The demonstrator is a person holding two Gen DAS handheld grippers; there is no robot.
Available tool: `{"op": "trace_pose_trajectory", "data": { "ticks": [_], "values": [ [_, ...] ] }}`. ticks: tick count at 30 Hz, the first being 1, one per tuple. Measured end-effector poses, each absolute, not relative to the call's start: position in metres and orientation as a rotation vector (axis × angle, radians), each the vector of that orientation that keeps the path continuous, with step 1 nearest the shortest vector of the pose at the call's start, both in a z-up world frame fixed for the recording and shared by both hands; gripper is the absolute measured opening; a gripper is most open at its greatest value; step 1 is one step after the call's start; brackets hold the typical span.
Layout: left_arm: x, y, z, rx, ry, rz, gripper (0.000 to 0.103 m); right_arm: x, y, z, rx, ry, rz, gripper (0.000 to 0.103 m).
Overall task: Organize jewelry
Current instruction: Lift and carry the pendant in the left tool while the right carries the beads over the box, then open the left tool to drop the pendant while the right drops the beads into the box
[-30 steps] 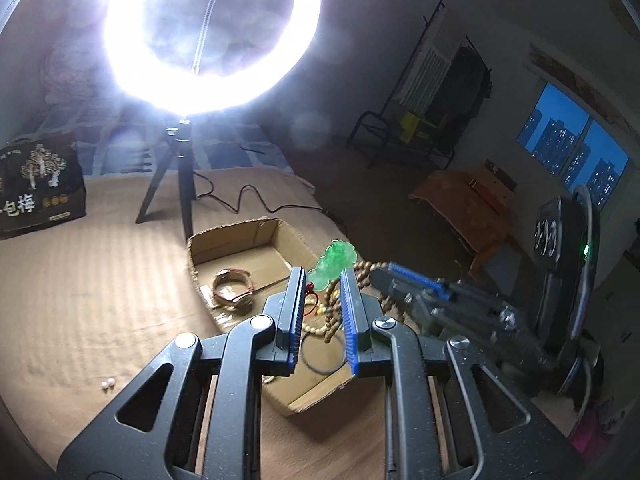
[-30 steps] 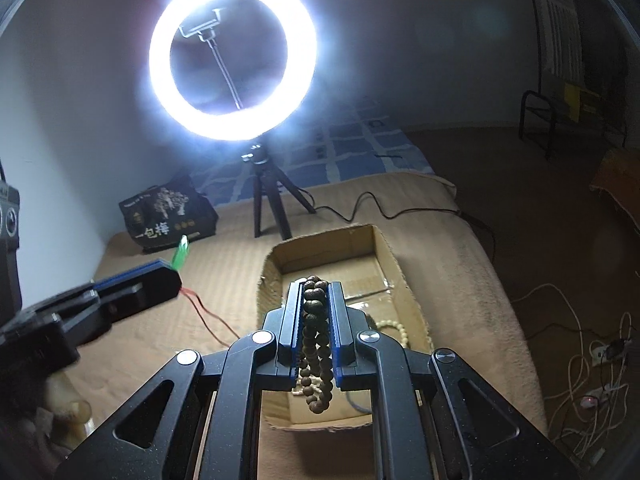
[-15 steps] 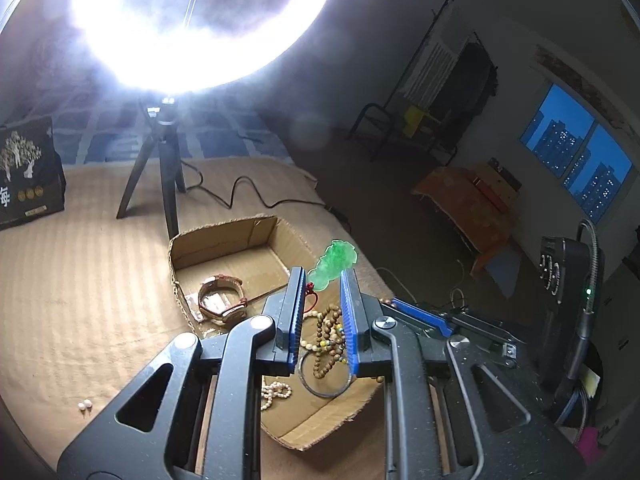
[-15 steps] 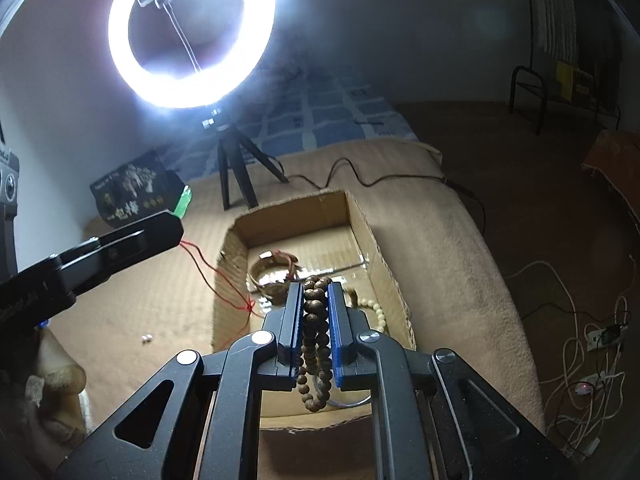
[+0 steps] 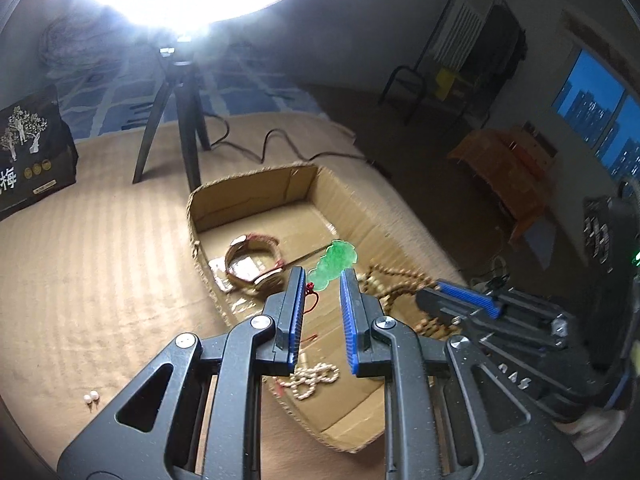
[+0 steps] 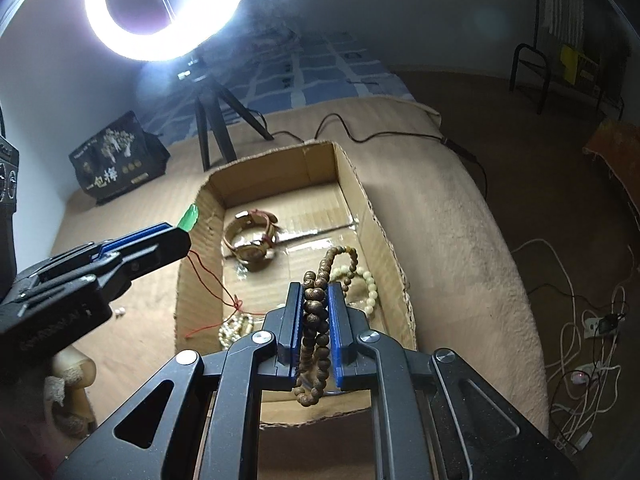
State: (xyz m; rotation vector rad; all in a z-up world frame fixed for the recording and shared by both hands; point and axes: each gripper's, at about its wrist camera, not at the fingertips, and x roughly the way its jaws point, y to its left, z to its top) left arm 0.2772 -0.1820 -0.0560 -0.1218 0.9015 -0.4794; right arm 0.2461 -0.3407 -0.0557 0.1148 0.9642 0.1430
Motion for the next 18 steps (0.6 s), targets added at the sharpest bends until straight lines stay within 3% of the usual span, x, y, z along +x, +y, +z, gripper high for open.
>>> {"op": "trace_pose_trajectory", "data": {
  "ticks": [15, 17, 18],
  "values": [
    [0.2748, -0.1849, -0.0671, -0.075, 0.942, -0.465, 0.017, 0.244, -0.346, -0.0626, 0.093, 0.987, 0.113, 0.011],
    [0.2745, -0.1853, -0.0661, -0.068, 0.94, -0.461, 0.017, 0.2441, -0.3465, -0.0624, 0.093, 0.986, 0.105, 0.019],
    [0.2743, -0.1853, -0.0658, -0.063, 0.939, -0.453, 0.017, 0.244, -0.3473, -0.0623, 0.096, 0.987, 0.1, 0.034]
  ]
}}
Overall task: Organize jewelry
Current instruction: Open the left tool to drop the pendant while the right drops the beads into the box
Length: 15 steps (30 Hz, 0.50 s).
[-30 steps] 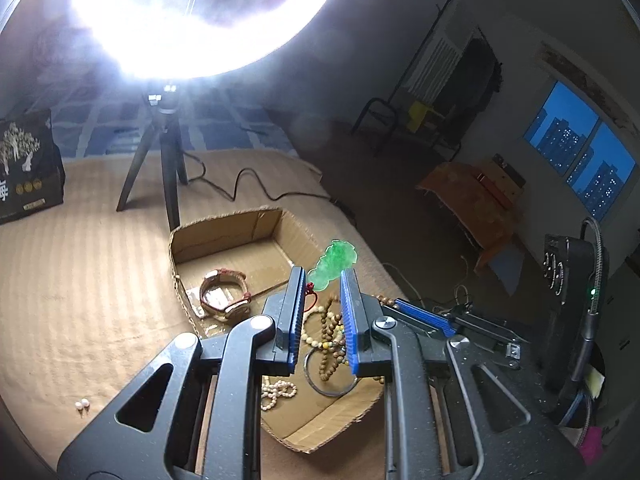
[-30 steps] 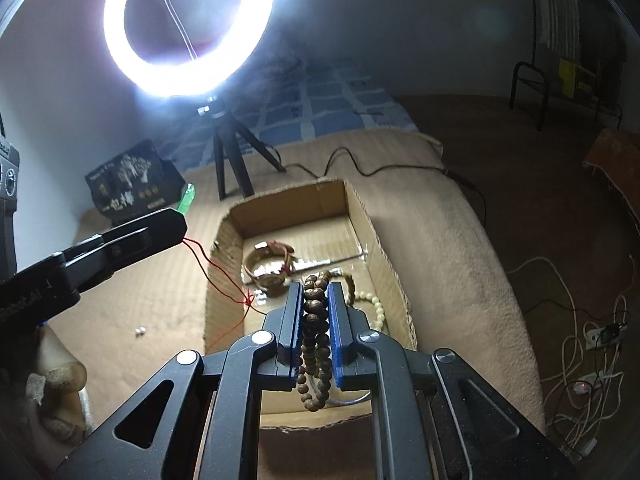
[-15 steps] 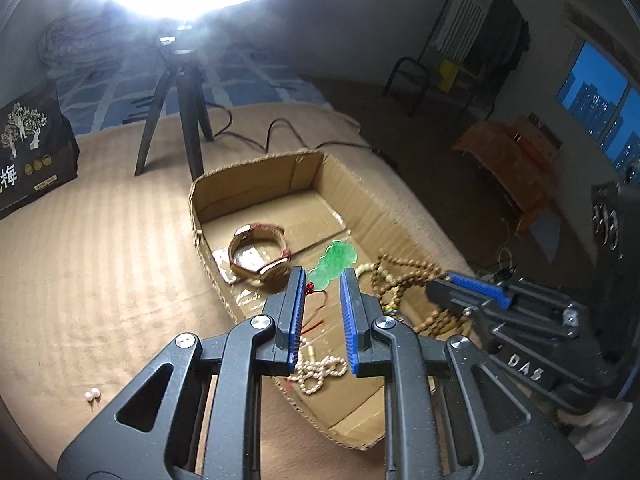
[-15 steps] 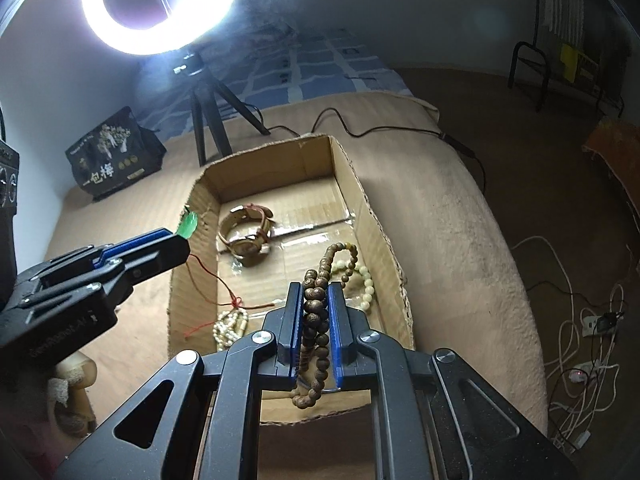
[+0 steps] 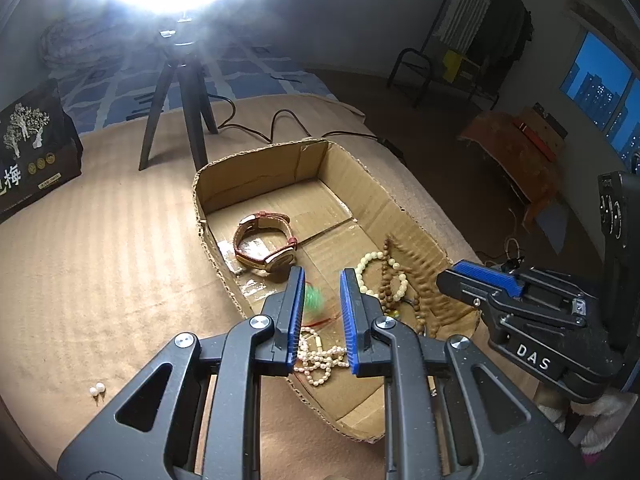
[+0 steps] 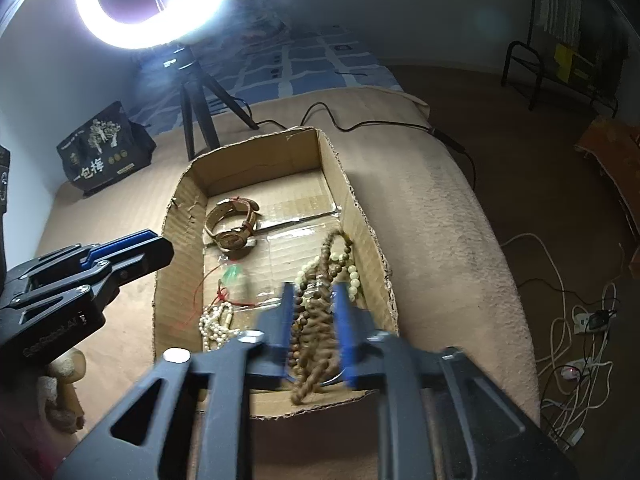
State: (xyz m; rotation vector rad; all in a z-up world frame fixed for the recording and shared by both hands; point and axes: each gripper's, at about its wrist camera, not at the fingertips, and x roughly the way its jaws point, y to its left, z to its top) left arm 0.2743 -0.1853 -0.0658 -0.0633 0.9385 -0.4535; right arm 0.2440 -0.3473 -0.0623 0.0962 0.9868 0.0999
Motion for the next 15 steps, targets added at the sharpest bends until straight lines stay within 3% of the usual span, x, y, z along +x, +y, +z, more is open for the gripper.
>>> {"op": "trace_pose_trajectory", "data": {
  "ticks": [1, 2, 4, 6, 11, 13, 15],
  "values": [
    [0.274, -0.185, -0.066, -0.058, 0.937, -0.447, 0.017, 0.244, -0.347, -0.062, 0.099, 0.986, 0.096, 0.047],
    [0.274, -0.185, -0.066, -0.053, 0.937, -0.442, 0.019, 0.243, -0.348, -0.062, 0.102, 0.983, 0.095, 0.049],
    [0.273, -0.184, -0.067, -0.04, 0.936, -0.421, 0.05, 0.243, -0.347, -0.062, 0.094, 0.99, 0.088, 0.05],
    [0.272, -0.181, -0.065, -0.037, 0.919, -0.398, 0.06, 0.243, -0.347, -0.063, 0.082, 0.996, 0.073, 0.054],
    [0.272, -0.173, -0.061, -0.049, 0.913, -0.373, 0.064, 0.241, -0.344, -0.063, 0.073, 0.994, 0.073, 0.059],
    [0.27, -0.17, -0.059, -0.052, 0.905, -0.364, 0.069, 0.239, -0.342, -0.062, 0.069, 0.992, 0.07, 0.068],
    [0.269, -0.167, -0.056, -0.056, 0.902, -0.366, 0.069, 0.238, -0.339, -0.061, 0.061, 0.984, 0.067, 0.071]
  ]
}}
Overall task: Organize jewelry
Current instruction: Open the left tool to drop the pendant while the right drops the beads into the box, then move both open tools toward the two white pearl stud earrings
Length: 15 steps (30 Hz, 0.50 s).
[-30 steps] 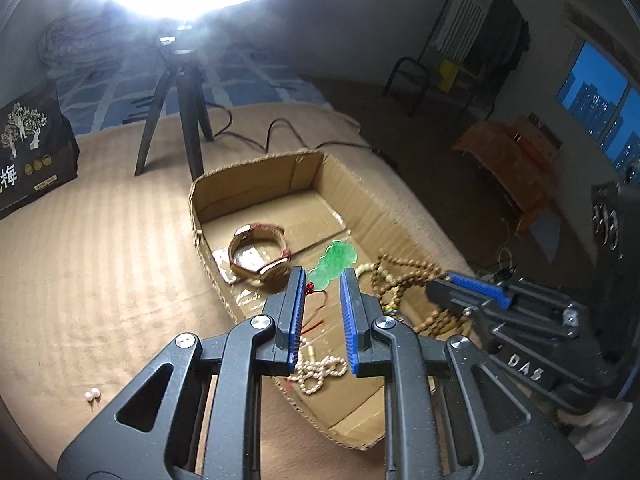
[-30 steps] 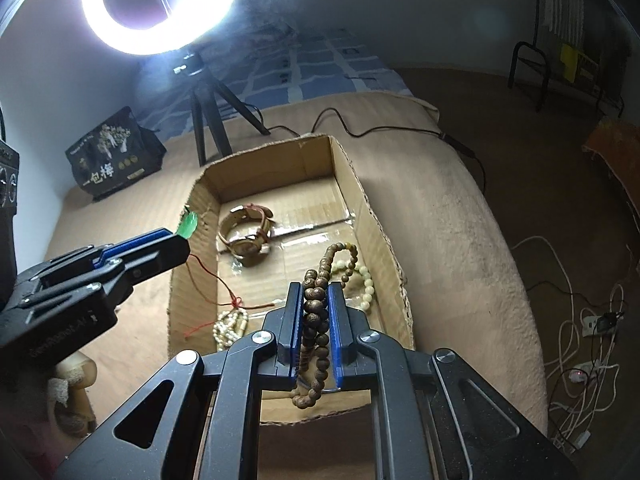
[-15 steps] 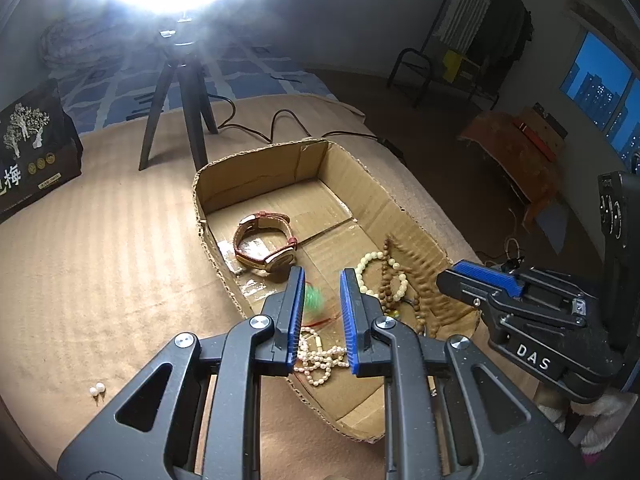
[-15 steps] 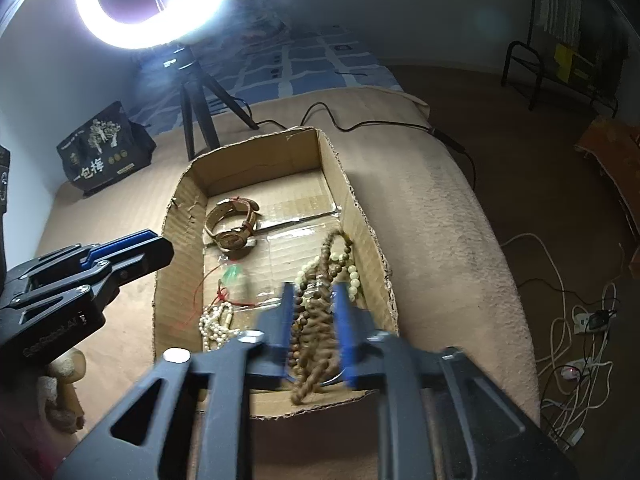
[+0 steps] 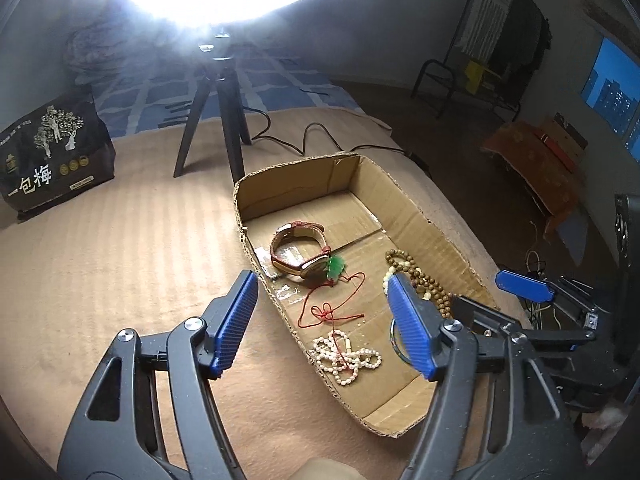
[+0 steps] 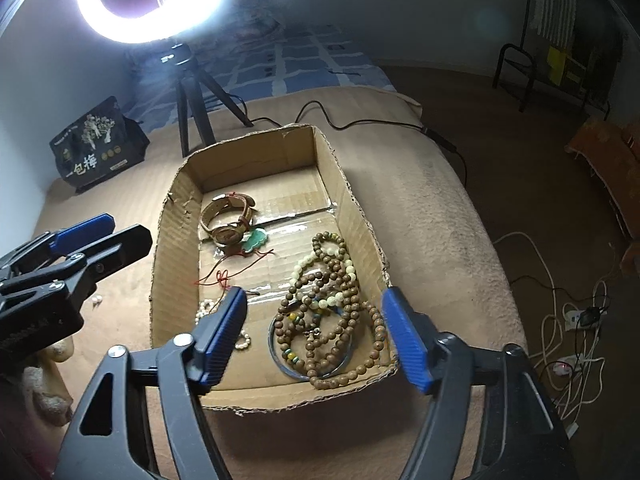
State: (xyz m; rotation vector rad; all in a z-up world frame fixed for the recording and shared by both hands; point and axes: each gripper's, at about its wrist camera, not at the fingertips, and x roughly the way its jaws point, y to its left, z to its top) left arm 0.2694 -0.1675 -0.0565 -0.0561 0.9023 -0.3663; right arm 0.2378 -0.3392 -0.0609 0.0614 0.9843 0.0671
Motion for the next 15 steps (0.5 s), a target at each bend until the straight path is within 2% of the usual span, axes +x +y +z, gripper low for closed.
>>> {"op": "trace_pose_trajectory", "data": {
  "ticks": [15],
  "values": [
    [0.249, -0.135, -0.036, -0.048, 0.866, -0.37, 0.069, 0.229, -0.314, -0.05, 0.024, 0.954, 0.069, 0.071]
  ]
}}
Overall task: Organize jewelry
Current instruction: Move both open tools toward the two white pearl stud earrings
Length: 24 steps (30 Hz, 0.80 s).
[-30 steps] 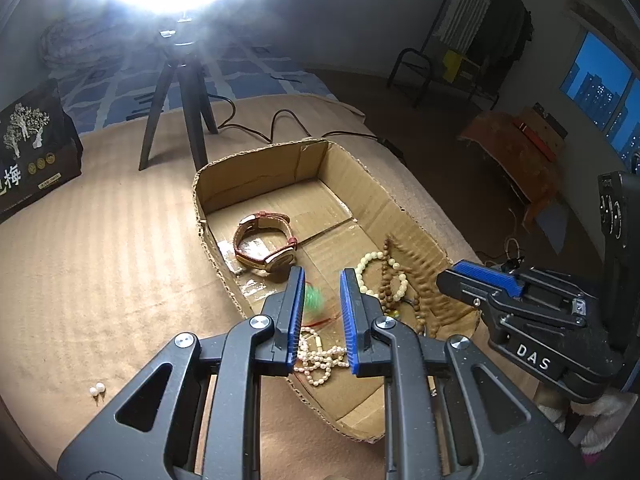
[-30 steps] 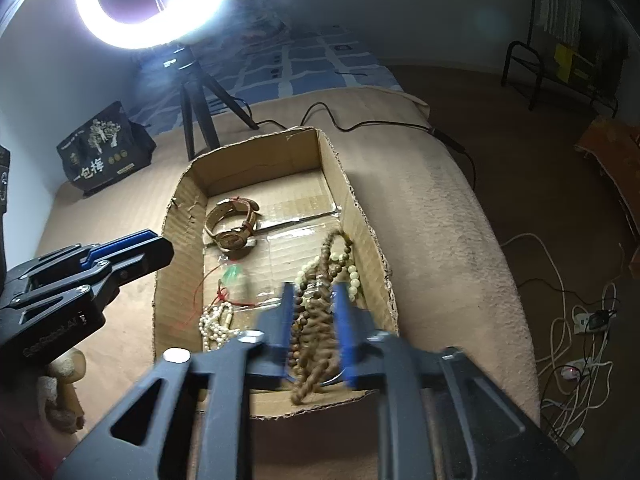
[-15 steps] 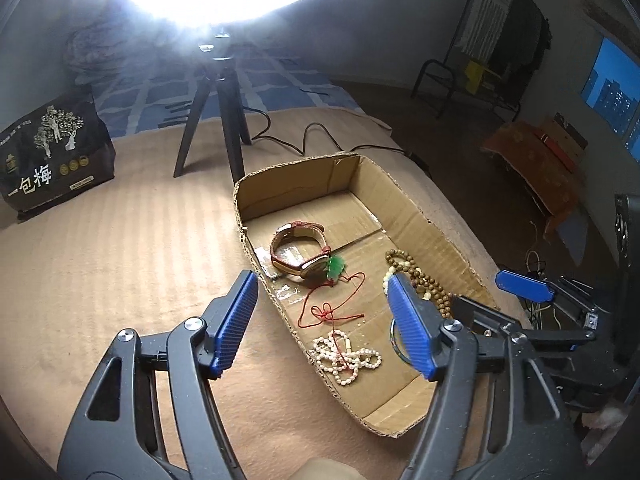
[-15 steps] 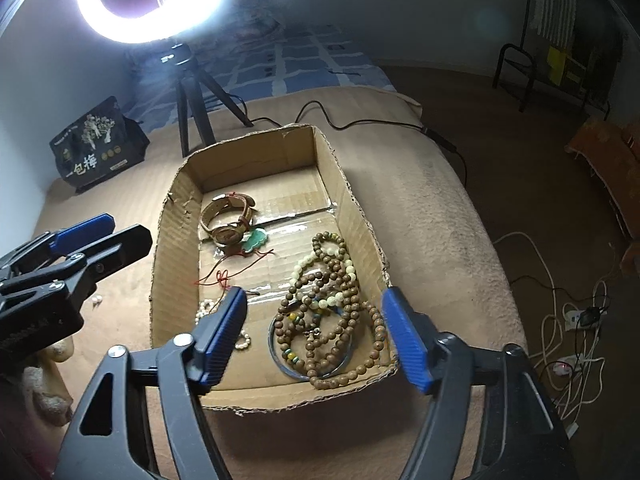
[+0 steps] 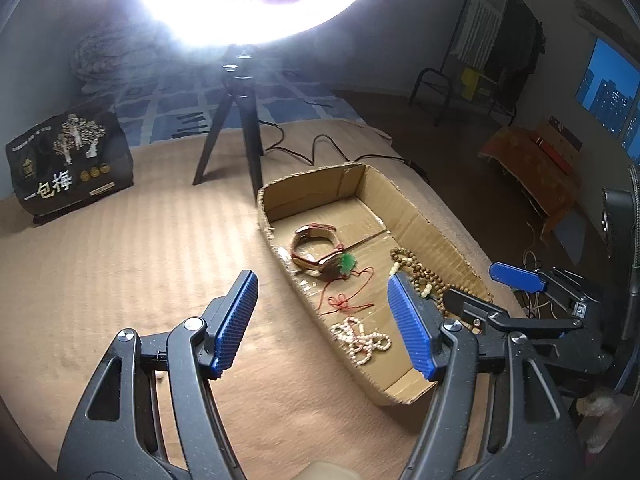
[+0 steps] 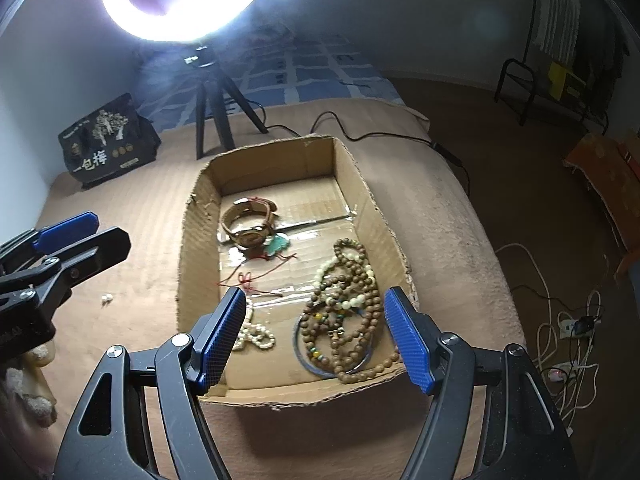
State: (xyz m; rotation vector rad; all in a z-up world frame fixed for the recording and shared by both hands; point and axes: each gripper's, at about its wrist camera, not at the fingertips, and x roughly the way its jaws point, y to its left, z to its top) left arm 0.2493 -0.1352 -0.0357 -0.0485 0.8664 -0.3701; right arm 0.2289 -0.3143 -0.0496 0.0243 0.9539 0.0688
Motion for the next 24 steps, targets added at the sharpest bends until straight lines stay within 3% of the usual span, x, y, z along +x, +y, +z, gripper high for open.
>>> {"op": "trace_pose_trajectory", "data": {
  "ticks": [20, 24],
  "values": [
    [0.222, -0.006, -0.05, -0.03, 0.895, -0.242, 0.069, 0.21, -0.255, -0.03, 0.016, 0.814, 0.174, 0.071],
    [0.221, 0.016, -0.063, -0.029, 0.926, -0.22, 0.057, 0.212, -0.237, -0.032, -0.005, 0.822, 0.206, 0.072]
  ]
}}
